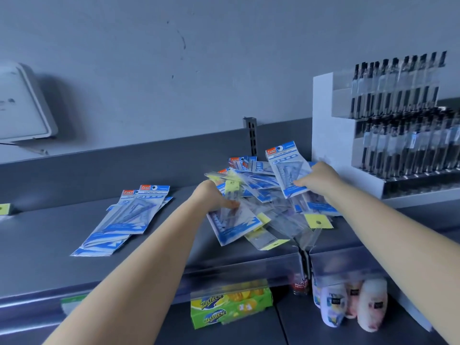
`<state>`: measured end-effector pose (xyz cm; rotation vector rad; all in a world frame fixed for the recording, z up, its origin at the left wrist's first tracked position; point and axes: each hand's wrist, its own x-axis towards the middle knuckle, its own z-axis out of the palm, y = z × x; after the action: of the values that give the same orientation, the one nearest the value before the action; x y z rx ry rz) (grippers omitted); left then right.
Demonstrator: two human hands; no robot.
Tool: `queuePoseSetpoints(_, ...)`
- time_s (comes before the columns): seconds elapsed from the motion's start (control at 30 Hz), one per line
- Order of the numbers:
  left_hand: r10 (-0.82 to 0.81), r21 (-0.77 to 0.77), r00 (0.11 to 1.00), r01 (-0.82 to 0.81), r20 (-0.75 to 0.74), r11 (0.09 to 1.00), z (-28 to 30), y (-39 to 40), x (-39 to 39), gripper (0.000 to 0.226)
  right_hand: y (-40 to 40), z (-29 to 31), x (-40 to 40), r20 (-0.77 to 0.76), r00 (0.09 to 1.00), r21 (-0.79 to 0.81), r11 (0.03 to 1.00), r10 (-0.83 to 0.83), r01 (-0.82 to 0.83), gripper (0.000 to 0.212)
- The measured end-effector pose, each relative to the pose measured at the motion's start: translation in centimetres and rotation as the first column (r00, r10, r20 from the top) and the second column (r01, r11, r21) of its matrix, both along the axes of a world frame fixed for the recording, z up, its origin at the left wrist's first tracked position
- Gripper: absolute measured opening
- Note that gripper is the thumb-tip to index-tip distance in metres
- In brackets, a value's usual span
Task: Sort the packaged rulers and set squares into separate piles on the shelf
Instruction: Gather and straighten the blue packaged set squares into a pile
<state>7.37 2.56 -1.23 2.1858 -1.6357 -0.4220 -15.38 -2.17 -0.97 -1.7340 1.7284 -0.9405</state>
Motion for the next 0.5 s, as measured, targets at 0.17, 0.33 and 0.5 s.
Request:
queuePoseSetpoints(0.17,0.046,-0.011,0.998,-0.047,-0.047,0.999,-0.2,0.2,-0.6,0.051,-0.3,-0.2,0.5,0.248,0.969,-0.107,0.993,-0.021,0.049,0.021)
queuePoseSetpoints(0.33,0.048,0.014,0.995,-0.047,-0.090,0.999,0.4,1.2,-0.7,0.050,1.3,0.6,2.2,0.396,0.914,-0.209,0.978,0.092,-0.008,0.011)
queuePoseSetpoints(0.5,0.100,-0.026,0.928,-0.117,-0.358,0.993,0.5,2.8,1.4,0.021,3.0,1.3,4.1,0.520,0.838,-0.147,0.984,0.166,-0.104,0.019)
